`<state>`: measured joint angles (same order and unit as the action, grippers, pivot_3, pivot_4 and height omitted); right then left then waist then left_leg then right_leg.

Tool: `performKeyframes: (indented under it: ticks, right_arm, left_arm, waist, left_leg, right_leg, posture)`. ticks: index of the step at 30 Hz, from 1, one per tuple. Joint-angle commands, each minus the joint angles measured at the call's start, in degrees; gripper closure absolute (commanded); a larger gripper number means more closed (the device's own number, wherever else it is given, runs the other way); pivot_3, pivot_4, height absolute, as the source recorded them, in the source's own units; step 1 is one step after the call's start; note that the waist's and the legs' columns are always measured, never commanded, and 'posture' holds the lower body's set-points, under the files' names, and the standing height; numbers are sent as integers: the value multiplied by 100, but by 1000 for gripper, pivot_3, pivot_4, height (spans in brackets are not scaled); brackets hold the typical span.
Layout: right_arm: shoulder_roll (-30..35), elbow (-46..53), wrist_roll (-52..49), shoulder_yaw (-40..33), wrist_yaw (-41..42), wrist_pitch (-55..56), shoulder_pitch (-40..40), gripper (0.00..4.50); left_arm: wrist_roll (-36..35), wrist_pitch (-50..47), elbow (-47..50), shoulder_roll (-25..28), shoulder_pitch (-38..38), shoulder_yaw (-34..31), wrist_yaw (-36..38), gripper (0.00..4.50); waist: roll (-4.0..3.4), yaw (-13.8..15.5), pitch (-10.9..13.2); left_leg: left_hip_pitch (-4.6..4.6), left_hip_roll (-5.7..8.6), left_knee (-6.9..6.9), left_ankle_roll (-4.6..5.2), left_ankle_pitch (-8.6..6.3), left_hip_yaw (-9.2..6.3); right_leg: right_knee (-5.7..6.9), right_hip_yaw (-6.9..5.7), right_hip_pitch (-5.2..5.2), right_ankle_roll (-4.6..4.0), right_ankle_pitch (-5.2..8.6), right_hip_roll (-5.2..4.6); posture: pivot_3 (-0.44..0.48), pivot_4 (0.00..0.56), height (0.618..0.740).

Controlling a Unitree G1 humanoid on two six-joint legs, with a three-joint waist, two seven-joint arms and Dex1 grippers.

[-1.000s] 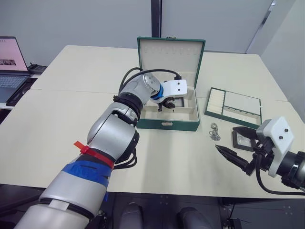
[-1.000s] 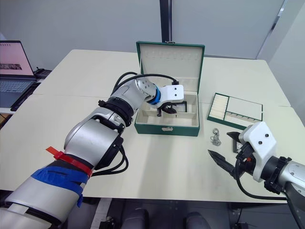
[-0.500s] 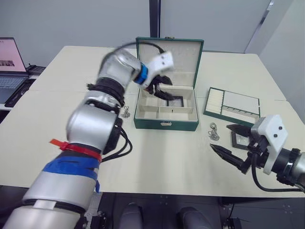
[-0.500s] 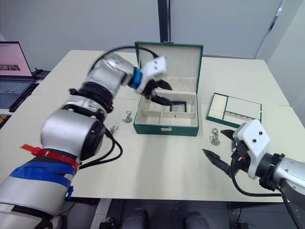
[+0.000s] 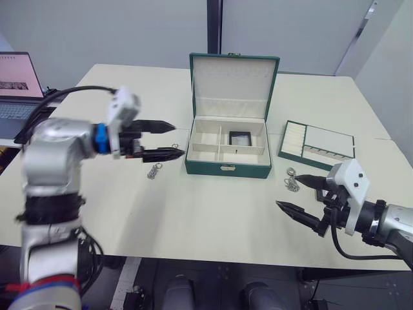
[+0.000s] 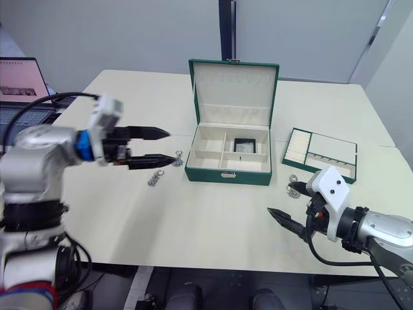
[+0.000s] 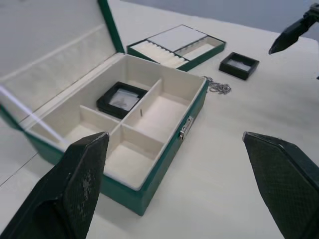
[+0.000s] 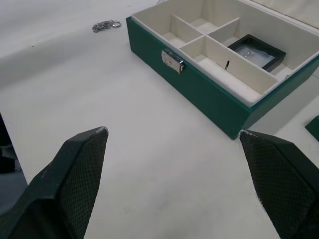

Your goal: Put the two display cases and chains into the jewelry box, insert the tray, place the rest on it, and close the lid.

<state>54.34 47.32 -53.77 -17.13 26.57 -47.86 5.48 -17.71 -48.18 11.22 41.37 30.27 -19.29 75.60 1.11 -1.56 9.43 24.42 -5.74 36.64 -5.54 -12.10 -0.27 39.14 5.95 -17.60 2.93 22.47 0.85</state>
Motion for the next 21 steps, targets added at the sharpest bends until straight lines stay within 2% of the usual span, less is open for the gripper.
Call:
performKeyframes:
  ticks: [1, 7, 13, 21]
  right_arm:
    - [-30, 60, 113, -69, 243, 192, 31, 0]
    - [-108, 54, 202, 26, 474, 244, 139, 0]
    - [-163, 128, 236, -82, 706, 287, 476, 0]
    - [-124, 193, 232, -138, 852, 276, 488, 0]
  left_arm:
    - [-338, -72, 730, 87, -801, -717, -509, 21]
    - [-548, 658, 743, 320, -2206, -1507, -753, 21]
    - [-643, 1426, 488, 489, -3357, -2021, -655, 21]
    - [-1068, 1548, 475, 592, -3590, -2059, -878, 21]
  waist:
    - [0, 1, 0]
    - [1, 2, -1]
    - [2, 0, -4]
    - [7, -1, -8]
  left_leg:
    - [0, 0, 0, 2, -1, -4]
    - [-2, 1, -2, 12, -9, -18]
    - [-4, 3, -11, 15, -12, -19]
    - [-5, 3, -17, 15, -13, -18]
  right_leg:
    - [0, -2, 1, 0, 0, 0]
    - [-6, -13, 10, -1, 0, 1]
    - [-13, -13, 10, -1, 1, 0]
    - [-13, -13, 9, -2, 1, 0]
  posture:
    - [0, 150, 740]
    - [0, 150, 740]
    - [0, 150, 740]
    - [0, 150, 740]
